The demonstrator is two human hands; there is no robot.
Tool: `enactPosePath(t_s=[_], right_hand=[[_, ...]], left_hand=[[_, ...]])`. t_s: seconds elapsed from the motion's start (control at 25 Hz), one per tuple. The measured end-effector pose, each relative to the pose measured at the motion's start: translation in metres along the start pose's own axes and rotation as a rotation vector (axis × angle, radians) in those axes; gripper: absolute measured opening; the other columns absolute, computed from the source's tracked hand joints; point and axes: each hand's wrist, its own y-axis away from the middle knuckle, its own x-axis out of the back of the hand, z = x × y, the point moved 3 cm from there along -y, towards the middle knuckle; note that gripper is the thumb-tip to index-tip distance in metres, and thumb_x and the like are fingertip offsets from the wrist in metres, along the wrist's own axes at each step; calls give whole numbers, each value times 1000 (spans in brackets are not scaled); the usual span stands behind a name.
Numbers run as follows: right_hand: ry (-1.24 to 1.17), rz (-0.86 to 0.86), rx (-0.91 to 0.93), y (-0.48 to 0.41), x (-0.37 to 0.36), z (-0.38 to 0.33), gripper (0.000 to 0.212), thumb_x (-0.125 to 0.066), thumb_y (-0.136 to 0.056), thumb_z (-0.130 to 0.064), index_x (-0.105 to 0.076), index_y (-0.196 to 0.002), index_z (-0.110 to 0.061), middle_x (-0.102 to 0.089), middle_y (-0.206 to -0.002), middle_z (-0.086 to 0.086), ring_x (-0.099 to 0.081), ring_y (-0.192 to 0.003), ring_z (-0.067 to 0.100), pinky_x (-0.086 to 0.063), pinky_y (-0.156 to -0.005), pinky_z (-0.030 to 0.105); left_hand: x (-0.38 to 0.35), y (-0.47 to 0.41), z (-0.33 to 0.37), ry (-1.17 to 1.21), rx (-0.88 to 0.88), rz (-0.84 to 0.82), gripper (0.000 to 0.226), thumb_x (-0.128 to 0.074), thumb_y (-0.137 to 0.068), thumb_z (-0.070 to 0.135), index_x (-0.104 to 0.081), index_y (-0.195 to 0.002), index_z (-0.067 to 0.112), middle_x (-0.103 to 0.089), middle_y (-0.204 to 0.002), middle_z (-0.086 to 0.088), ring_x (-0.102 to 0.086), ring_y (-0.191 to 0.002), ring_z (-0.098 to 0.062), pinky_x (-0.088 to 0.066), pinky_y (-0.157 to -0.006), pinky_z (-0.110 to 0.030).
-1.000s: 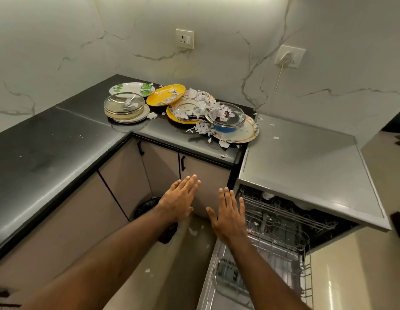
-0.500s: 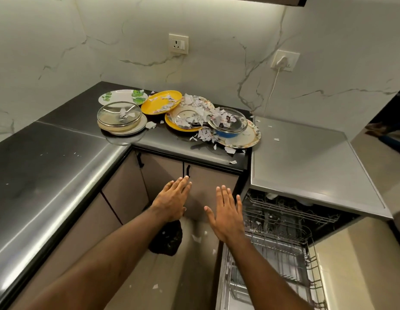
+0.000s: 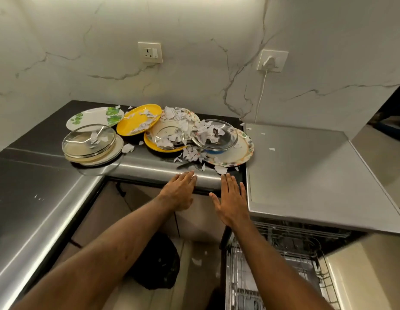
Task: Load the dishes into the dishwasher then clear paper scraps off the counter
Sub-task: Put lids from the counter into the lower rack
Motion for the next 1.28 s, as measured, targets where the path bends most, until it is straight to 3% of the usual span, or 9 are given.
enactPosePath(t_s=[0.12,0.32,0.48,0.6,0.72,0.8,0.96,1.08,1.28], right_hand=[[-89,-13,14,-44,4,21,79,-36,-106,-63,-14,-167,-17,-19,-174,7,-11,-162,24,-6,-132,45],[-295,-19,-97,-109,16,40,73,-43,-106,-59,-29,-163,-15,-39,-165,11,-39,-149,30,-33,-121,44],[-622,-40,-309,-158,21,34,74,-48,-105,-59,-30,-160,-14,-56,-152,13,-57,-135,32,-46,-107,38],[-840,12,-597,-194,13,31,90,-48,-89,-80,-46,-149,-12,-68,-134,12,-72,-109,34,-59,-96,45],[-1063,50,-796,-219,3,34,56,-57,-99,-60,-68,-114,-7,-78,-92,9,-78,-73,26,-66,-68,41],[-1131,59,-862,-228,-2,35,41,-60,-104,-43,-70,-99,-4,-78,-79,12,-78,-66,24,-64,-60,34],[-1202,57,-942,-236,-16,39,31,-64,-101,-28,-72,-104,2,-79,-78,14,-79,-67,25,-66,-68,36],[-1205,92,-937,-233,-9,36,24,-65,-100,-24,-70,-108,-2,-78,-90,15,-78,-67,24,-64,-61,32],[-1216,167,-851,-227,12,35,18,-65,-100,-18,-66,-112,-5,-75,-104,11,-78,-68,18,-67,-73,47]], left_hand=[[6,-47,-14,5,14,-29,91,-67,-94,41,-15,-163,13,-6,-172,-9,-10,-158,-27,-14,-128,-43],[19,-108,-30,58,33,-48,92,-67,-93,42,-15,-164,14,-10,-171,-10,-15,-157,-29,-21,-127,-48],[31,-146,-36,114,32,-31,83,-63,-96,38,-19,-163,14,-12,-171,-9,-18,-156,-29,-27,-125,-46],[38,-174,-45,127,-5,-13,81,-62,-99,36,-19,-163,15,-14,-171,-8,-21,-155,-27,-29,-124,-44],[44,-204,-61,183,-39,3,78,-62,-99,24,-19,-163,19,-16,-170,-8,-25,-153,-30,-35,-120,-47],[48,-225,-77,206,-37,0,75,-62,-98,21,-22,-162,21,-15,-170,-7,-26,-153,-31,-38,-119,-49],[44,-259,-100,267,-23,-31,66,-57,-103,24,-27,-161,23,-19,-170,-7,-27,-153,-31,-38,-118,-49],[42,-273,-104,371,-22,19,65,-53,-105,24,-23,-162,29,-18,-170,-8,-31,-151,-33,-41,-116,-52],[46,-295,-121,433,-5,68,56,-46,-108,30,-27,-161,29,-19,-170,-5,-26,-153,-29,-34,-119,-49]])
